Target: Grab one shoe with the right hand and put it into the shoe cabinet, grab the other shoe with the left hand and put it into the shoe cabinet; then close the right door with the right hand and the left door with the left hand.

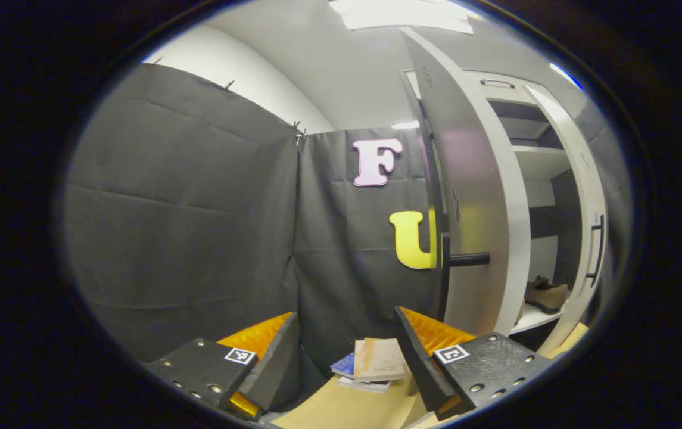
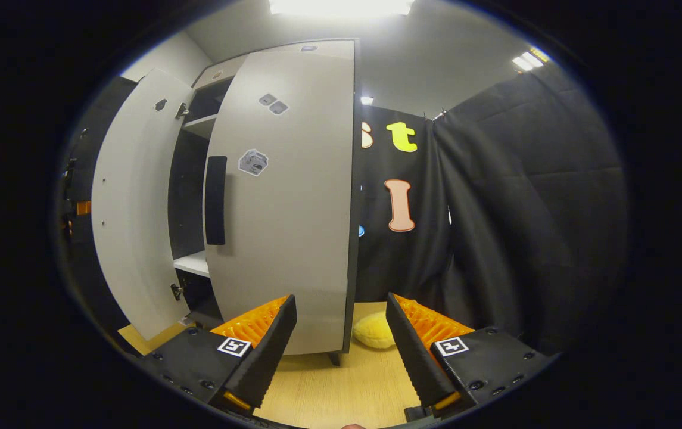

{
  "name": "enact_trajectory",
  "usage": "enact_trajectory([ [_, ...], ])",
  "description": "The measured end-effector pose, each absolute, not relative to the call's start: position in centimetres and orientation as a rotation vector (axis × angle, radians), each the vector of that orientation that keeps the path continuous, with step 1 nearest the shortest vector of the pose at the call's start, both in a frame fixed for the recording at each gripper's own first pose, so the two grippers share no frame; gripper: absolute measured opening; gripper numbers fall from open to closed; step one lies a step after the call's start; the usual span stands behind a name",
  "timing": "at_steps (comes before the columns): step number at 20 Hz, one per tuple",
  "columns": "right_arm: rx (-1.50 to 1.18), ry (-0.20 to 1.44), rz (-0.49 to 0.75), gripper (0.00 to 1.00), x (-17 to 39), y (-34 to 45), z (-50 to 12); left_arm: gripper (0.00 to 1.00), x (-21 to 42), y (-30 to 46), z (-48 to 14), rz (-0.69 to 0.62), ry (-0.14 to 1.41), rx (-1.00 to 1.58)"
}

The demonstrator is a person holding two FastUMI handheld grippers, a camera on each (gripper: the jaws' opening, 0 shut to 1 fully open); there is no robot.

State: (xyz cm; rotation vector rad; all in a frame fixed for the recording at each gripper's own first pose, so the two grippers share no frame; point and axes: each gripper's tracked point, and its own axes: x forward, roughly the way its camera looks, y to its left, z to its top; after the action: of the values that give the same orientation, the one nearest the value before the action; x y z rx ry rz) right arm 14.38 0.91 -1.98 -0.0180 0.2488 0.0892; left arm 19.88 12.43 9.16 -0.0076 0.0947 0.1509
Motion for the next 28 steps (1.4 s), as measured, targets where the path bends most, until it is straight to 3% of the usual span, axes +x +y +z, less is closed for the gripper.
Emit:
enact_trajectory([
  [9, -0.033, 0.246, 0.122, 0.96, 14.0, 2.6, -1.9, 0.98, 19.4, 5.0, 10.2, 0.008, 0.067, -0.042],
  [18, -0.035, 0.271, 0.08, 0.96, 13.4, 0.5, -2.6, 0.98, 21.5, -7.2, 10.3, -0.153, 0.048, -0.094],
  [26, -0.013, 0.279, 0.071, 0.96, 13.3, -0.2, -3.3, 0.98, 23.9, -11.5, 9.7, -0.158, 0.044, -0.114],
  [28, -0.005, 0.272, 0.081, 0.94, 13.2, -0.1, -3.0, 0.93, 23.7, -11.5, 9.6, -0.16, 0.046, -0.114],
])
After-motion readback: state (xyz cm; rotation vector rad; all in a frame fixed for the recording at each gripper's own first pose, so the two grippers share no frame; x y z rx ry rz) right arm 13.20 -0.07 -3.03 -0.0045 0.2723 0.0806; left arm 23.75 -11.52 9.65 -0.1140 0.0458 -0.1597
